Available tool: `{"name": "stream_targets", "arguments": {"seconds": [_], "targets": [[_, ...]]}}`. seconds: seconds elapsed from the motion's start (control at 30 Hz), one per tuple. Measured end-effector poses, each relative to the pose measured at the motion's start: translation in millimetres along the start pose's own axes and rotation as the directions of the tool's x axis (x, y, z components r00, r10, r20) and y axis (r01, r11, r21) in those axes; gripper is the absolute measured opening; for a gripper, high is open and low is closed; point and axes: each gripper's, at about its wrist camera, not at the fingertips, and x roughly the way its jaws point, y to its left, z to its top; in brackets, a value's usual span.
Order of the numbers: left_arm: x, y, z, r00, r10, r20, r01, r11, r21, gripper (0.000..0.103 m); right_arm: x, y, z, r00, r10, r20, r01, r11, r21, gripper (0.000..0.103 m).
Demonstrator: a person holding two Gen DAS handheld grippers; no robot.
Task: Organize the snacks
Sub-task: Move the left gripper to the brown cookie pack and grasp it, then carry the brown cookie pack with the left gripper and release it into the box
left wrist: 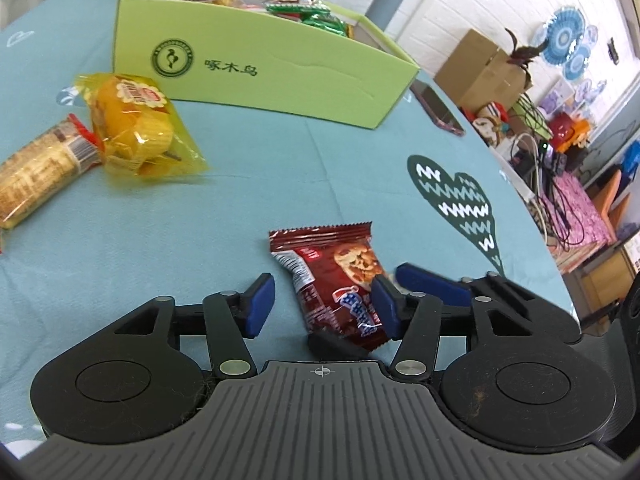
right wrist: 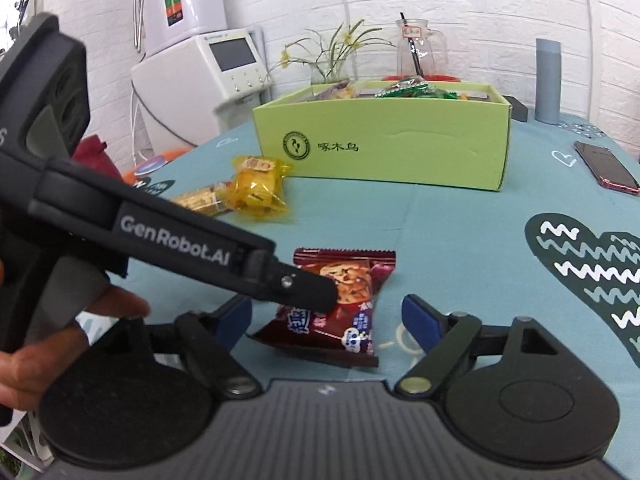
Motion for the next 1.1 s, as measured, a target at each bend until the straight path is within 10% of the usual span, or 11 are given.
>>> {"name": "stream_targets", "arguments": {"seconds": [0.27, 0.6, 0.87, 1.1], "targets": [[-4, -18, 13, 0.999, -0.021, 0.047, 0.018, 0.997, 0.069, 0.020, -3, 3, 18, 0.998, -0.032, 0.049, 0.035, 0.998, -0.061, 0.064], [13, -48, 153, 0.979, -0.070, 0.190, 0.044, 0.990, 0.137, 0.020, 24, -59, 133, 0.970, -0.101, 0.220, 0.126, 0.986, -0.105, 0.064], [83, -28, 246, 0.987, 0.012, 0.158, -0.034, 0.990, 0.138, 0.019, 109, -120, 198, 0.986, -0.049, 0.161, 0.059, 0.996, -0.062, 0.064], [120, -4, 246, 0.991, 0.003, 0.133, -0.023, 0.989, 0.147, 0.024, 149, -135, 193, 0.992, -0.024, 0.122, 0.029, 0.999, -0.045, 0.068]]}}
